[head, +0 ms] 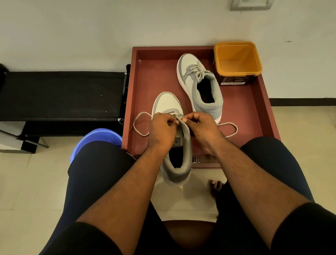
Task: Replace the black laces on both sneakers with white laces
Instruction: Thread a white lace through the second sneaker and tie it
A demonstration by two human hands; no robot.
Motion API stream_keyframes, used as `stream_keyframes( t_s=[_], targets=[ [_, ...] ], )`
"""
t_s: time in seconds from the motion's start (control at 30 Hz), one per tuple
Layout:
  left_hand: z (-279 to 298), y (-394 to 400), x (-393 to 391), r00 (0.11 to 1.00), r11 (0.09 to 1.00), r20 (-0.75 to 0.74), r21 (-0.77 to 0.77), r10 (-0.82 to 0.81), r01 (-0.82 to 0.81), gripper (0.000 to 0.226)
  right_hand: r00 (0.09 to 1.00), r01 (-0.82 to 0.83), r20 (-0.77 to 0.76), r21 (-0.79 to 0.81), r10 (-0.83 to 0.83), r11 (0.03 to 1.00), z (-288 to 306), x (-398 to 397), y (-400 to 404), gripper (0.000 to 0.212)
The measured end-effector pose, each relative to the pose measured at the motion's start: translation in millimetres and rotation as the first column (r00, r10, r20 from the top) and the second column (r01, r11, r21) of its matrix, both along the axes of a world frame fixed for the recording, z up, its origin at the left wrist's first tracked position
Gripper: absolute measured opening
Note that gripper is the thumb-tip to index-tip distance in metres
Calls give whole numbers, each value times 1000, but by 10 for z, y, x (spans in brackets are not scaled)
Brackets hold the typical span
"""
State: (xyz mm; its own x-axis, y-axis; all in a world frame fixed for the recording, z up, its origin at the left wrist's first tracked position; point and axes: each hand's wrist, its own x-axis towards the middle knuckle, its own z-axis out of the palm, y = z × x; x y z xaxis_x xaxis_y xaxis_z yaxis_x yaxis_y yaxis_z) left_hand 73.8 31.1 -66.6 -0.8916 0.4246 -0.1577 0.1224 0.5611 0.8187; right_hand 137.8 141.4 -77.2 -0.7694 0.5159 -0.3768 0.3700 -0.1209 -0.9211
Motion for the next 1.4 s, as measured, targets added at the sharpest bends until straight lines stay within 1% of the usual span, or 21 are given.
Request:
stream_keyframes(
  t_s=[0.2,0.27,0.33,0.37,0.43,0.5,0.57,0.63,0.67,0.7,0.77,0.83,0.93,1.0,1.07,1.13,1.17,1.23,1.3,1.33,1.4],
  targets=[
    [67,-50,-32,999,998,30,46,-38,37,11,999,-43,6,281,43,959,20,-31,-61,10],
    [94,-88,-34,998,998,-16,-11,-62,62,31,999,38,-42,292,-27,956,108,-48,-83,15],
    [106,-118,-29,991,990,-62,-87,-117,112,46,974,172,-165,82,-156,982,312,-64,-110,19],
    [112,-125,-24,989,986,-74,-109,-131,123,45,935,229,-247,-133,-256,964,456,-64,-94,20],
    [110,-121,-11,990,988,-72,-110,-118,110,35,811,195,-366,-568,-457,800,716,-6,22,20],
    [105,-116,2,994,993,-68,-90,-86,80,28,749,140,-405,-678,-525,722,880,98,172,17],
    [102,-105,10,993,994,-94,-88,-66,58,27,824,177,-404,-481,-397,859,891,174,260,14],
    [105,-97,17,987,991,-144,-120,-75,58,27,965,107,-247,51,-92,993,741,174,242,10],
    [109,-95,18,981,988,-173,-145,-84,59,27,993,-43,-91,328,77,944,601,149,229,9],
    [113,-94,20,977,984,-194,-168,-89,56,28,974,-222,81,515,211,828,456,122,204,11],
    [131,-96,20,972,977,-219,-211,-86,39,29,910,-415,274,629,312,658,233,62,152,17],
    [158,-105,21,964,962,-245,-272,-99,29,30,919,-393,282,614,274,685,154,13,104,16],
    [194,-113,16,956,927,-253,-371,-150,47,33,994,-110,69,382,90,917,291,11,56,11],
    [200,-119,9,959,916,-238,-398,-155,49,34,973,80,-209,-90,-97,993,501,53,51,15],
    [200,-121,8,962,918,-230,-395,-145,44,33,878,70,-375,-514,-297,855,692,124,96,19],
    [205,-118,11,963,919,-227,-392,-144,45,32,811,42,-400,-687,-426,726,773,178,150,14],
    [209,-116,10,963,919,-226,-391,-145,46,32,819,72,-365,-699,-442,711,775,184,174,15],
    [210,-113,13,963,917,-223,-394,-150,52,32,901,183,-247,-527,-356,830,701,177,201,20],
    [205,-114,23,959,910,-229,-411,-168,61,32,980,165,-90,-108,-175,980,577,129,165,9],
    [209,-111,26,955,903,-236,-424,-179,65,32,996,91,-8,57,-91,994,503,101,129,4],
    [223,-103,34,947,885,-247,-460,-205,72,34,990,-85,132,270,51,959,313,76,52,21]
  ],
)
